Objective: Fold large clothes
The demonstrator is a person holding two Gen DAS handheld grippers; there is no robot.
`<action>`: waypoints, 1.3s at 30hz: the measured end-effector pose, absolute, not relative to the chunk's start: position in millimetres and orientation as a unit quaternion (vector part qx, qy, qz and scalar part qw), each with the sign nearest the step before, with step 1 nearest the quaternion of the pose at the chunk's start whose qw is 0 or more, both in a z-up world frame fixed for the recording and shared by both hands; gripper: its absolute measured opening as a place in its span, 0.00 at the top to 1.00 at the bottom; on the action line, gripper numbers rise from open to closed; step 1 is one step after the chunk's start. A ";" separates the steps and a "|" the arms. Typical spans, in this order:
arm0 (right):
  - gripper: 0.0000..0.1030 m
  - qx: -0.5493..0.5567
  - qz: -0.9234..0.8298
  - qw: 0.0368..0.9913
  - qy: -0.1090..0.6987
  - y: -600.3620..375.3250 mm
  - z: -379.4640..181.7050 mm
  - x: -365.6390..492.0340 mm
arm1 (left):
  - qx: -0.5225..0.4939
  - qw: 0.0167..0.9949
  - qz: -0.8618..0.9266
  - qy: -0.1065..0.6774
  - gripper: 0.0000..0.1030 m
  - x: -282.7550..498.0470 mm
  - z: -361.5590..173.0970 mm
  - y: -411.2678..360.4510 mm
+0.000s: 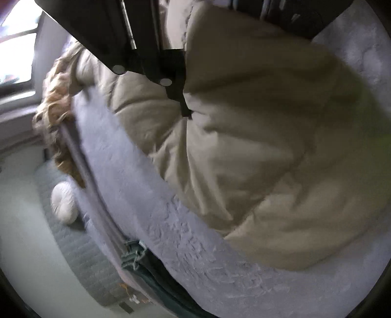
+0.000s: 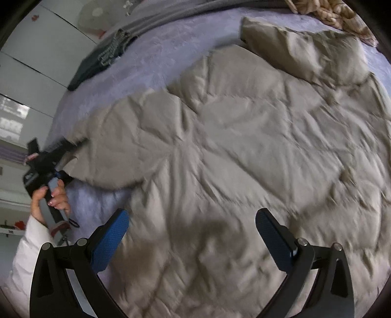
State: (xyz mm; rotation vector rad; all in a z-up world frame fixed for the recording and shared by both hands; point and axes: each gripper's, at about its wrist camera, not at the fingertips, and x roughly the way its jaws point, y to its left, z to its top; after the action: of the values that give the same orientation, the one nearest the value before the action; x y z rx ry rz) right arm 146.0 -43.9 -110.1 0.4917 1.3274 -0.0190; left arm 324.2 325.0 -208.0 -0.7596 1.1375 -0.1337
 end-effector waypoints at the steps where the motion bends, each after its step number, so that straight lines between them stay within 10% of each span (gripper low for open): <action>1: 0.01 0.233 -0.003 0.762 0.604 -40.3 -110.6 152.8 | -0.334 0.786 -0.051 0.517 0.92 325.2 -200.7 325.6; 3: 0.15 0.257 0.008 0.768 0.587 -35.7 -112.5 167.2 | -0.291 0.813 -0.043 0.502 0.92 322.0 -182.9 320.9; 6: 0.90 0.285 0.014 0.763 0.580 -28.8 -124.9 187.3 | -0.220 0.848 -0.045 0.481 0.92 313.9 -153.2 303.7; 23: 0.93 0.379 0.115 0.715 0.576 -8.8 -193.9 211.2 | -0.071 0.854 -0.329 0.396 0.92 250.2 -23.5 85.3; 35: 0.91 0.367 -0.072 0.759 0.533 -200.0 -153.0 104.8 | 0.158 0.791 -0.352 0.475 0.91 165.1 -146.1 -100.6; 37: 0.91 0.374 -0.084 0.752 0.537 -213.2 -160.4 97.4 | 0.176 0.799 -0.347 0.458 0.83 155.1 -151.4 -95.3; 39: 0.91 0.383 -0.087 0.748 0.535 -220.4 -167.9 96.2 | 0.175 0.796 -0.357 0.457 0.37 153.1 -143.7 -88.7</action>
State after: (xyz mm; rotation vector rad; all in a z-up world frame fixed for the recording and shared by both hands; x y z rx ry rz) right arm 96.2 -220.4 -167.9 0.8372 1.1703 -0.1911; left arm 153.1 -88.7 -143.7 0.3769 0.9815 -0.7665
